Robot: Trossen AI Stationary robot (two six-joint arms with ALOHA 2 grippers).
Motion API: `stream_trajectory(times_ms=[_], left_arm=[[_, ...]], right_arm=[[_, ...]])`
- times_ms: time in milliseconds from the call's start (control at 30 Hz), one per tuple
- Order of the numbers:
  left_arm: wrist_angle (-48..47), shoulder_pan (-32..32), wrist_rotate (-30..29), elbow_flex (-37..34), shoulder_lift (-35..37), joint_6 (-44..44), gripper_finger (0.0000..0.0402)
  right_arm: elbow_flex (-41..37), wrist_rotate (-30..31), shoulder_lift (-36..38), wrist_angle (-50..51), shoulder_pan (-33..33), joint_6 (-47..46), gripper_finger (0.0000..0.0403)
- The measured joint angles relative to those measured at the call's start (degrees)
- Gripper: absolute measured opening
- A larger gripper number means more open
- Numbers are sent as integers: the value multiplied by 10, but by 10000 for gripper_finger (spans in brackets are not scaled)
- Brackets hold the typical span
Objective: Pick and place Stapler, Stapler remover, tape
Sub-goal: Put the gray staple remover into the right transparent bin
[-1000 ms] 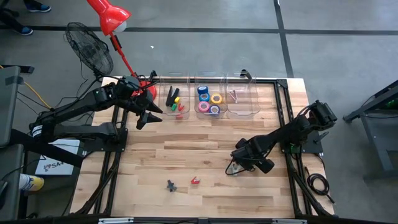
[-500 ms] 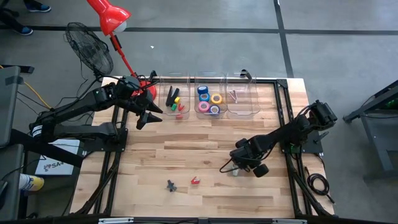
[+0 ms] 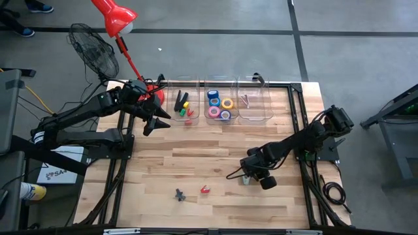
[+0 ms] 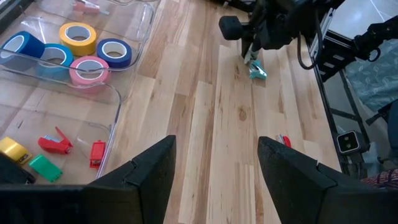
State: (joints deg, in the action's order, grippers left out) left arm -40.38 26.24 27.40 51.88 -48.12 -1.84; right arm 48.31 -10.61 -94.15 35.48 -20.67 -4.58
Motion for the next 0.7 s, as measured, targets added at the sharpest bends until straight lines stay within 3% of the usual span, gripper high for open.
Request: stream_trajectory(times_ms=[400,700], left_arm=[[0,0,0,0,0,0,223],[0,0,0,0,0,0,223]], right_arm=[[0,8,55,32,17,-101,78],[0,59,149,59,104,-151,78]])
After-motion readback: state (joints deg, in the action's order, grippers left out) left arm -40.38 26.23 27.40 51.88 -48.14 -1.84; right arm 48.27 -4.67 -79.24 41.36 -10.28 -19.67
